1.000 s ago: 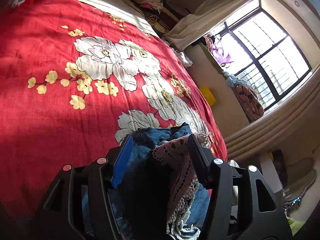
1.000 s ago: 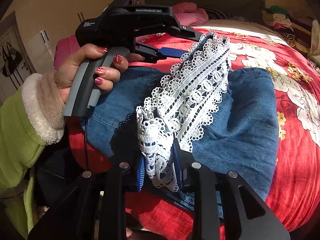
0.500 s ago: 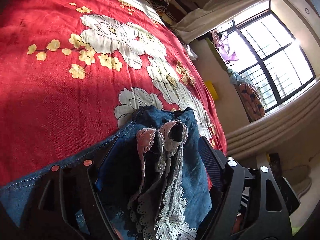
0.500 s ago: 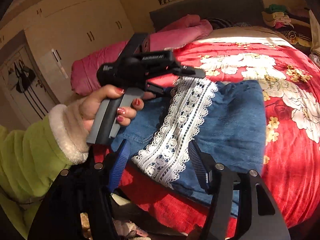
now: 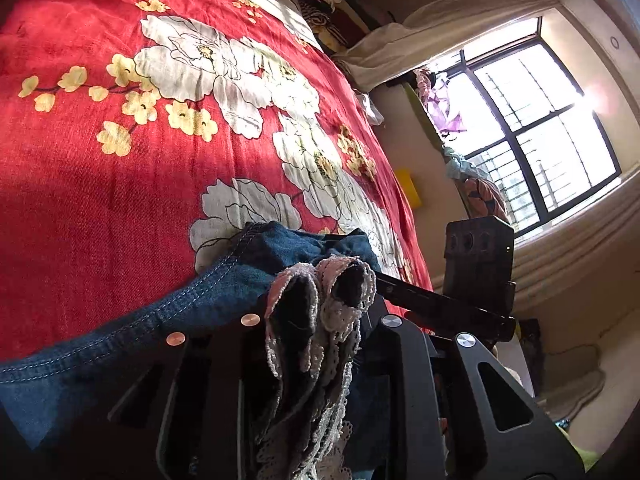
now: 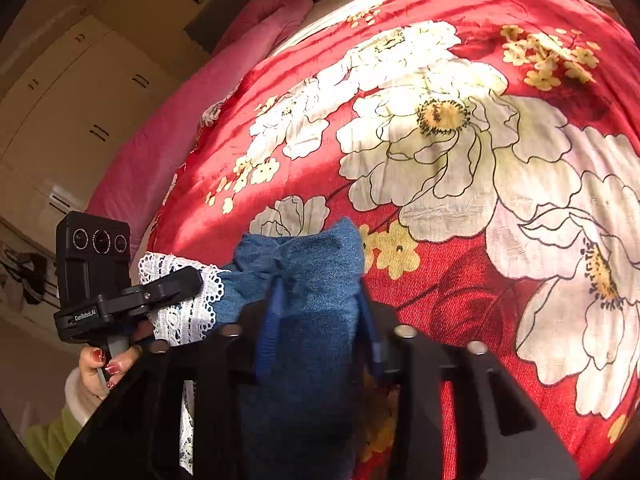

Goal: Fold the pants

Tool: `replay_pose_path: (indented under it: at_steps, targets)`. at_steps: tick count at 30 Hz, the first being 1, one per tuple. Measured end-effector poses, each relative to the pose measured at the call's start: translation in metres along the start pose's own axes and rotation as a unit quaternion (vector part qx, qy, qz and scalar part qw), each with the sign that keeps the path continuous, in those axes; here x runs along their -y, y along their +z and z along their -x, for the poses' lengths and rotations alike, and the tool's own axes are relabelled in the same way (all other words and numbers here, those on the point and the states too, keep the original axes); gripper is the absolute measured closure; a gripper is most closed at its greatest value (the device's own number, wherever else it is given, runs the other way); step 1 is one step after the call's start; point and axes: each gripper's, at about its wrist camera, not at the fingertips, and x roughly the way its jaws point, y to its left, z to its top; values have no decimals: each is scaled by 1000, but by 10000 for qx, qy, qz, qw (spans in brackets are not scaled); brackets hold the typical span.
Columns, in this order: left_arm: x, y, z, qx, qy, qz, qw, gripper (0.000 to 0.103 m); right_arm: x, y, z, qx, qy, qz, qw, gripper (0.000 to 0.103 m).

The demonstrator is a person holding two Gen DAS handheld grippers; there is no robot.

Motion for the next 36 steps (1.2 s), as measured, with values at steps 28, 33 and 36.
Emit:
replay_pose_path:
  at_steps: [28,33,36]
  targets:
    - [43,-91,74,510,1113,-56,9925,40,-38,-113,97,802,-681,778,9914,30]
    - [42,-127,65,199,1227,178,9921,40,-36,-139,92,590,-583,572,9949,30]
    - [33,-139,61,103,1267,360,9912,40,-36,-148,87,473,-450,467,9968,30]
